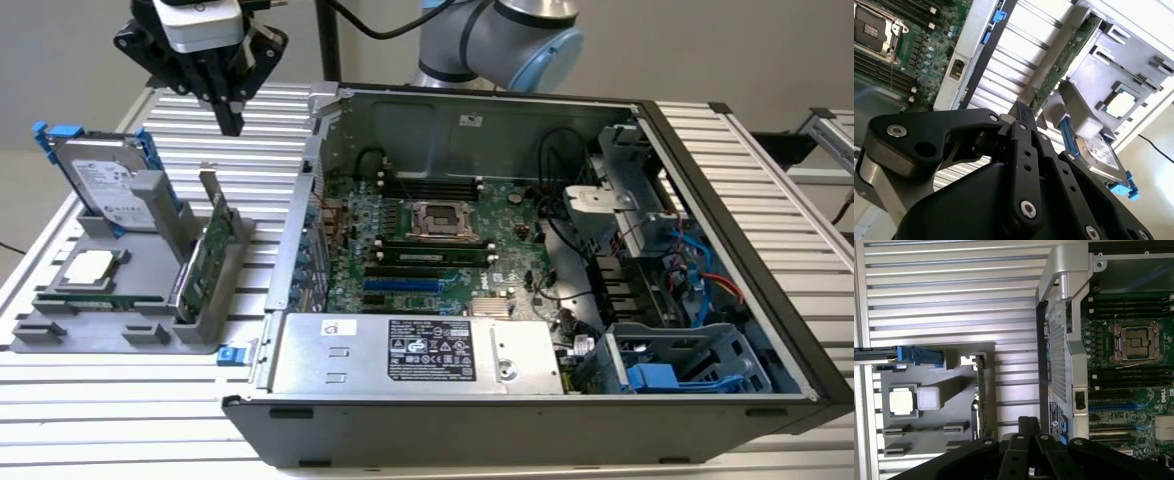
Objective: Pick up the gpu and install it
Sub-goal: 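Reach for the gpu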
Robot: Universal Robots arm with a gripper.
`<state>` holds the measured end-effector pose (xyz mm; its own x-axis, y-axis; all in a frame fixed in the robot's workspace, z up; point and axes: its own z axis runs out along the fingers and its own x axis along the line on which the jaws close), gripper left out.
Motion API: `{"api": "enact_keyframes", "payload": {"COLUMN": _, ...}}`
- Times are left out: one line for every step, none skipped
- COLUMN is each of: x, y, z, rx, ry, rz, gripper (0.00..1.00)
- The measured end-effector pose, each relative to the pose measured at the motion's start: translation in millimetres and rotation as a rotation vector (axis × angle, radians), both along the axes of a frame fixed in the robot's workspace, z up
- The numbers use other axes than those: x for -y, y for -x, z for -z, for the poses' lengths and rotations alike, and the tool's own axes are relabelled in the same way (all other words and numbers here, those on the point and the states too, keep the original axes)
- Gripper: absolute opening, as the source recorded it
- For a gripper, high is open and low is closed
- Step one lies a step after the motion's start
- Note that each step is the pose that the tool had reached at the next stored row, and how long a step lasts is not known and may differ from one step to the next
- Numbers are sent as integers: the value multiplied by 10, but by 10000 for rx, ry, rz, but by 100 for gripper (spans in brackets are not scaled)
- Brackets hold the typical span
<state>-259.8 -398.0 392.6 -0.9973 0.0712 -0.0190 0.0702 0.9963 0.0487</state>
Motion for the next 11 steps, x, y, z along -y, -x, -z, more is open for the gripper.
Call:
{"api": "enact_keyframes", "payload": {"x": 0, "y": 4, "z": 0, "rx": 1, "ry": 0, "rz": 0, "gripper": 0}}
{"api": "enact_keyframes", "payload": {"x": 0, "y": 8, "z": 0, "rx": 0, "ry": 0, "rz": 1, "gripper": 0}}
{"api": "enact_keyframes", "payload": {"x": 0, "y": 14, "z": 0, "rx": 0, "ry": 1, "rz": 1, "gripper": 0}}
{"api": "enact_keyframes", "payload": {"x": 0, "y": 20, "z": 0, "rx": 0, "ry": 0, "rz": -1, "gripper": 0}}
{"api": "enact_keyframes", "payload": {"x": 0, "y": 28, "z": 0, "rx": 0, "ry": 0, "rz": 0, "gripper": 0}}
{"api": "enact_keyframes", "payload": {"x": 0, "y": 37, "z": 0, "rx": 0, "ry": 0, "rz": 0, "gripper": 0}}
{"api": "enact_keyframes", "payload": {"x": 0, "y": 48, "z": 0, "rx": 0, "ry": 0, "rz": 0, "gripper": 0}}
{"api": "enact_keyframes", "payload": {"x": 0, "y": 59, "z": 0, "rx": 0, "ry": 0, "rz": 0, "gripper": 0}}
{"api": "enact_keyframes", "payload": {"x": 0, "y": 71, "z": 0, "rx": 0, "ry": 0, "rz": 0, "gripper": 0}}
{"api": "enact_keyframes", "payload": {"x": 0, "y": 83, "z": 0, "rx": 0, "ry": 1, "rz": 0, "gripper": 0}}
{"api": "enact_keyframes", "payload": {"x": 0, "y": 95, "z": 0, "rx": 0, "ry": 0, "rz": 0, "gripper": 0}}
